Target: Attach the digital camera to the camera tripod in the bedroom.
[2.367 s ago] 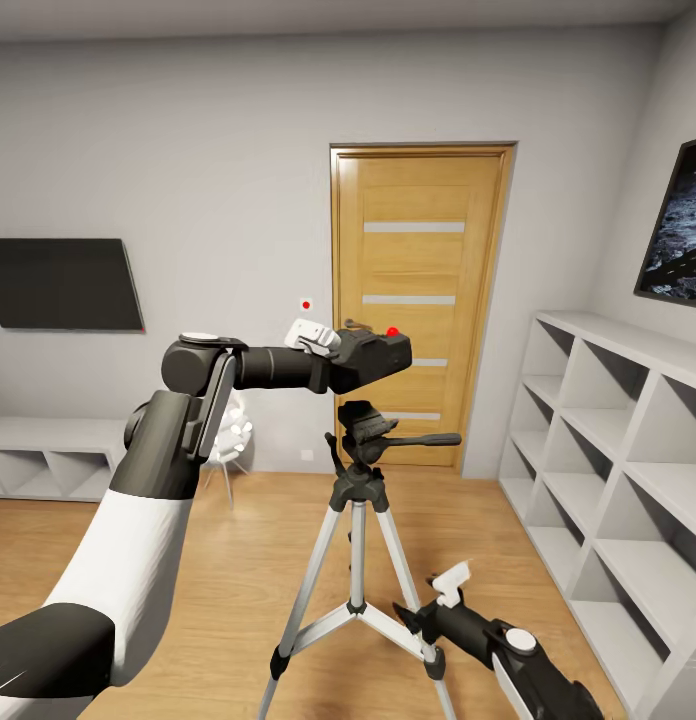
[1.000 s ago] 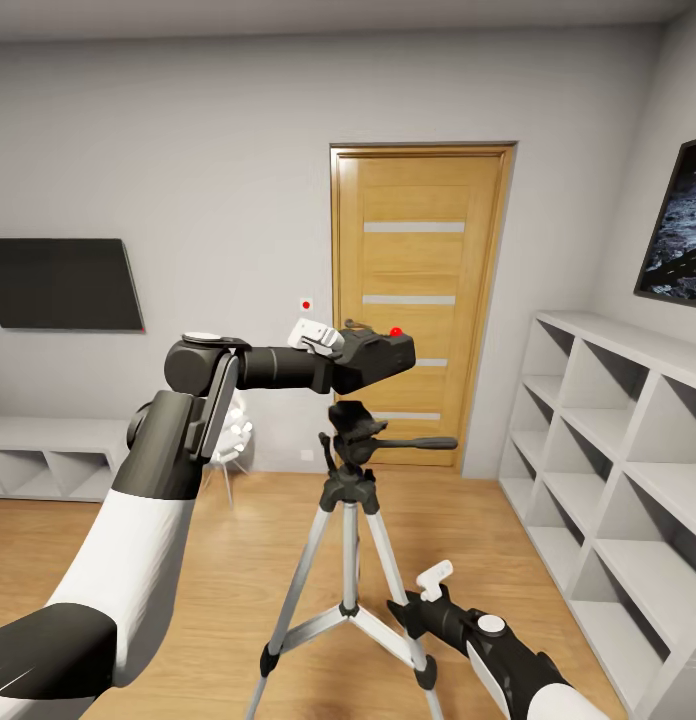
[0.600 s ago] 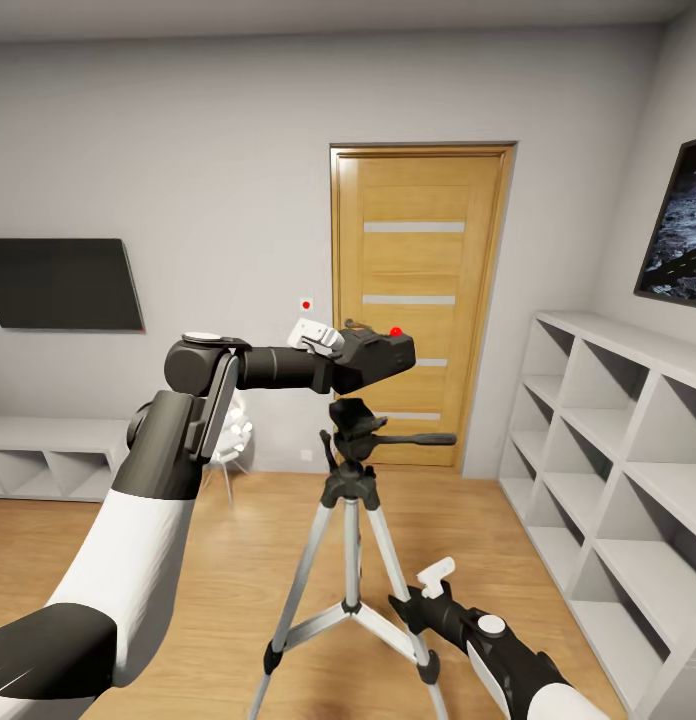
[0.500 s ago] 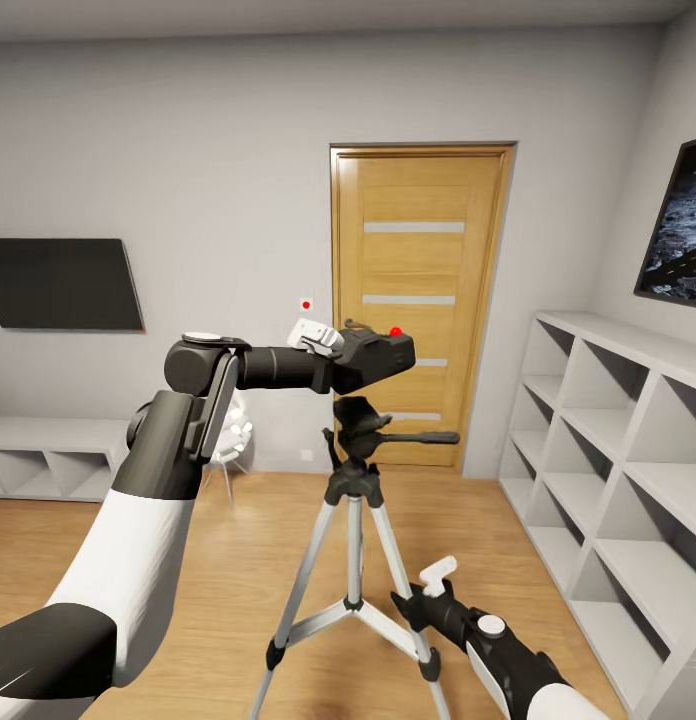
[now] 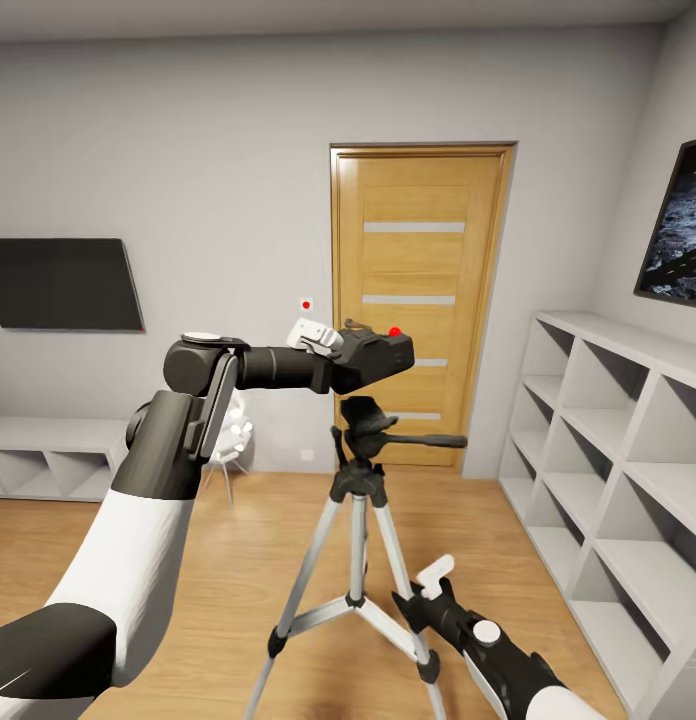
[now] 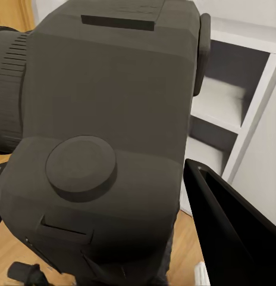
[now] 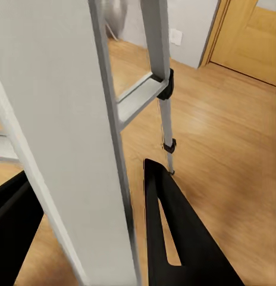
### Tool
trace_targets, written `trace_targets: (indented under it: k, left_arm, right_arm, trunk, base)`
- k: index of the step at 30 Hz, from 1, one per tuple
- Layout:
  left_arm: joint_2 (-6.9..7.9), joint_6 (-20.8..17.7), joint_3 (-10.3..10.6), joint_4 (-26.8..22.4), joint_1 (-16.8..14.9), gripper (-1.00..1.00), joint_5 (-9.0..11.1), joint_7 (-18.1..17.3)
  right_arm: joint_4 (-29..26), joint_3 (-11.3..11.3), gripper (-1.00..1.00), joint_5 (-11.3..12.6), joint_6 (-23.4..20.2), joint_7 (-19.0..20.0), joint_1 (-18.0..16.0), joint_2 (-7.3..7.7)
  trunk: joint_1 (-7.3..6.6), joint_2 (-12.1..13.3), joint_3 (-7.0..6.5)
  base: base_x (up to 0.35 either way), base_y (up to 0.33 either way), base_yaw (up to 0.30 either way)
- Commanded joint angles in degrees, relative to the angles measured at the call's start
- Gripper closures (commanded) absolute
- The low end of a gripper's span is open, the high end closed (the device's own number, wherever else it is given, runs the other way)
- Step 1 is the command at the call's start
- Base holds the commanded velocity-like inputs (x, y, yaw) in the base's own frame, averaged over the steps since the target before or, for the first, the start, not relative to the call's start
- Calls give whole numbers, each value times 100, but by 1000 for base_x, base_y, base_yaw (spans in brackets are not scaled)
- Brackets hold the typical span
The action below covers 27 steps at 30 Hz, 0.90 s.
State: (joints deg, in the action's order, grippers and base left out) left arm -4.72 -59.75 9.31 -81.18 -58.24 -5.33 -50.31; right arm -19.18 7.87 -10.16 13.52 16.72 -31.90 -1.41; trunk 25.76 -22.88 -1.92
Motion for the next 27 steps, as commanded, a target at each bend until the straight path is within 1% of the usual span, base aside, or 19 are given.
trace_targets:
  k: [1,6,16,21,27]
  left_arm:
    - [-3,-25,-5,-3,-3,100,-53,-67]
    - [-1,-25,-8,-3,-3,100,-55,-67]
    - [14,-25,-8,-3,-3,100,-55,-67]
    - [14,-25,-2,-3,-3,100,-55,-67]
    - [24,-25,2,-2,-3,100,-61,-67]
  right_arm:
    - [34,-8,100,-66,35,-14,-1,-2]
    - [124,-5,100,-73,58,-43,-1,-2]
    - [133,-4,100,-74,68,-44,-1,-4]
    - [135,4,100,-74,221,-39,-1,-2]
    - [141,86,100,-74,248,-37,-1,-2]
  trunk:
    - [2,-4,3]
    - [2,-4,3]
    - [2,-4,3]
    - [2,-4,3]
    - [2,-4,3]
  base:
    - [0,0,0]
    - [0,0,0]
    - [0,0,0]
    - [0,0,0]
    - [0,0,0]
